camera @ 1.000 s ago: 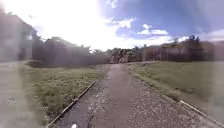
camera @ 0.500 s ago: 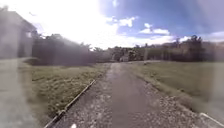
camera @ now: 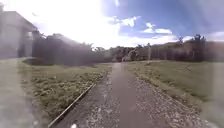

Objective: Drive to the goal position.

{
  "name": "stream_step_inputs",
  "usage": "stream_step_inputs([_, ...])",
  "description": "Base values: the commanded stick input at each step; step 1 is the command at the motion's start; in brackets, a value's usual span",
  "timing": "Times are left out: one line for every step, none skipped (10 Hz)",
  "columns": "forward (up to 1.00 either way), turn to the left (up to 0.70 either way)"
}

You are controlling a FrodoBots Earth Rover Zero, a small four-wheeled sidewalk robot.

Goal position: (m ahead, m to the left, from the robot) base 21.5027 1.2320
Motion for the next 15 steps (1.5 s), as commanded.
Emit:
stream_step_inputs([1.00, 0.00])
stream_step_inputs([1.00, 0.00])
stream_step_inputs([1.00, 0.00])
stream_step_inputs([1.00, 0.00])
stream_step_inputs([1.00, 0.00])
stream_step_inputs([1.00, -0.30])
stream_step_inputs([1.00, -0.35])
stream_step_inputs([1.00, -0.11])
stream_step_inputs([1.00, -0.06])
stream_step_inputs([1.00, -0.01])
stream_step_inputs([1.00, 0.00])
stream_step_inputs([1.00, 0.00])
stream_step_inputs([1.00, 0.00])
stream_step_inputs([1.00, 0.00])
stream_step_inputs([1.00, 0.00])
